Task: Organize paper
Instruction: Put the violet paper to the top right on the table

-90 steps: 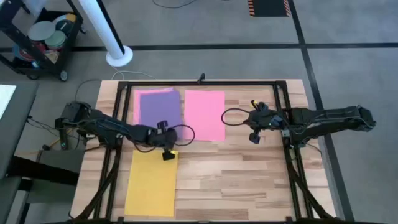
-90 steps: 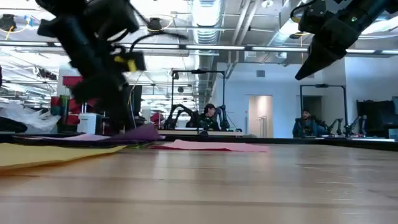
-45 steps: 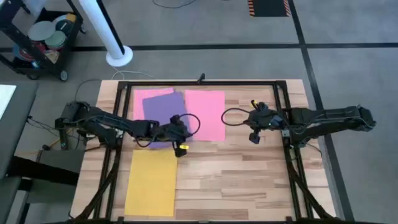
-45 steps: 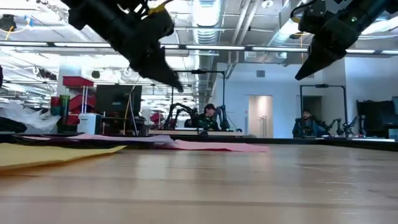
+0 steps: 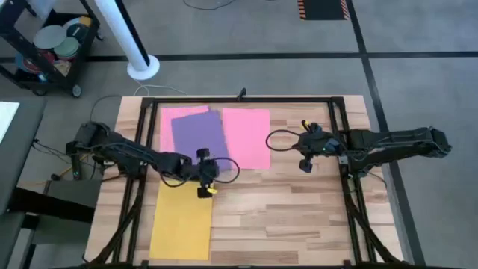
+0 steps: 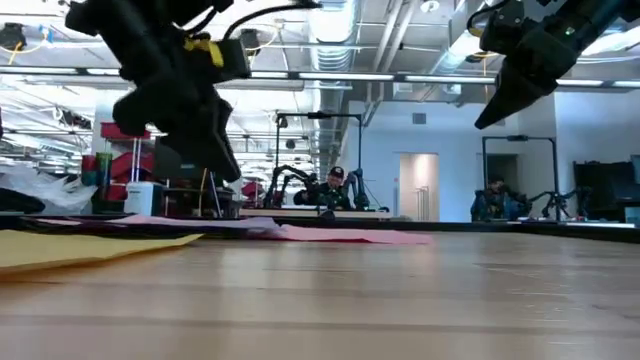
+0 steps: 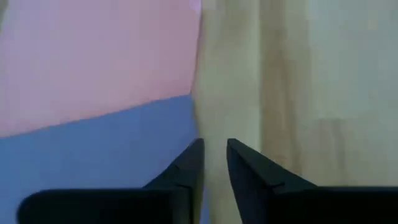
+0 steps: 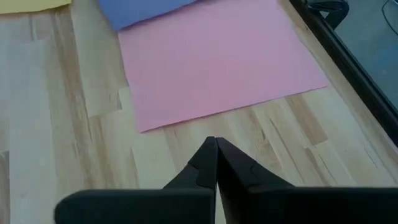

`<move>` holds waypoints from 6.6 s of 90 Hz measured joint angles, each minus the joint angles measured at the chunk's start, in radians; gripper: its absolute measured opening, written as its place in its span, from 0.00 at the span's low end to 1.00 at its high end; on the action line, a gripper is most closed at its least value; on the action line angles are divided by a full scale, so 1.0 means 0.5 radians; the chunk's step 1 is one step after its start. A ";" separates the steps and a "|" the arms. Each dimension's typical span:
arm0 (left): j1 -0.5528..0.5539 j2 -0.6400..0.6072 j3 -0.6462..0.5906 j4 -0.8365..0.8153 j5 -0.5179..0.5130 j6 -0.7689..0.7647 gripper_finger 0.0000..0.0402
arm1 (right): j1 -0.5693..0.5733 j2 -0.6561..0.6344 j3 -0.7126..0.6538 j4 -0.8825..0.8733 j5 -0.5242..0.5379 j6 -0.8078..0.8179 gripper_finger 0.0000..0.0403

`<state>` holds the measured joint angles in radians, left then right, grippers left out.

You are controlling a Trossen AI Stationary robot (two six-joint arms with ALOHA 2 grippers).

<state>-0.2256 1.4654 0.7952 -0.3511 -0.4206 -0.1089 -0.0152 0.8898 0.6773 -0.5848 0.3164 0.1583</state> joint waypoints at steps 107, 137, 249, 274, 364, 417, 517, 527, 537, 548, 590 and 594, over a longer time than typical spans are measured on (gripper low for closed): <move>-0.056 0.458 0.381 -0.449 -0.377 -0.008 0.00 | 0.000 0.001 -0.001 0.003 0.000 -0.003 0.00; 0.109 0.456 0.542 0.300 -0.138 0.446 0.00 | 0.000 0.001 -0.001 0.002 0.000 -0.003 0.00; 0.382 1.734 1.718 1.293 0.994 0.369 0.00 | 0.000 -0.001 0.001 -0.012 0.062 -0.001 0.00; 0.396 1.742 1.830 0.855 1.103 0.400 0.10 | 0.000 -0.001 0.001 -0.012 0.061 0.000 0.00; 0.869 1.289 1.396 0.258 1.114 0.196 0.00 | 0.136 0.474 0.001 -0.307 0.463 1.209 0.00; 1.063 1.289 0.917 0.840 1.085 -0.166 0.00 | 0.152 0.862 -0.428 0.215 0.435 1.938 0.00; 1.219 0.629 -0.108 1.610 1.125 -0.339 0.00 | -0.228 0.896 -0.347 0.274 0.214 0.809 0.00; 1.163 0.553 -0.175 1.536 1.197 -0.231 0.00 | -0.219 0.850 -0.283 0.288 0.206 0.781 0.00; 1.140 0.537 -0.179 1.383 1.112 -0.133 0.00 | -0.165 0.835 -0.261 0.290 0.110 0.850 0.00; 1.131 0.542 -0.181 1.355 1.070 -0.128 0.00 | -0.055 0.852 -0.256 0.298 0.036 1.012 0.00; 1.034 0.542 -0.225 1.308 0.959 -0.280 0.00 | -0.026 1.095 -0.243 0.126 -0.010 1.000 0.00; 1.021 0.542 -0.227 1.306 0.944 -0.289 0.00 | -0.047 1.079 -0.244 0.094 0.004 0.967 0.00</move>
<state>0.2847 1.7363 0.6815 0.3017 0.0513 -0.2532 -0.0387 1.4295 0.5553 -0.5379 0.3186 0.6420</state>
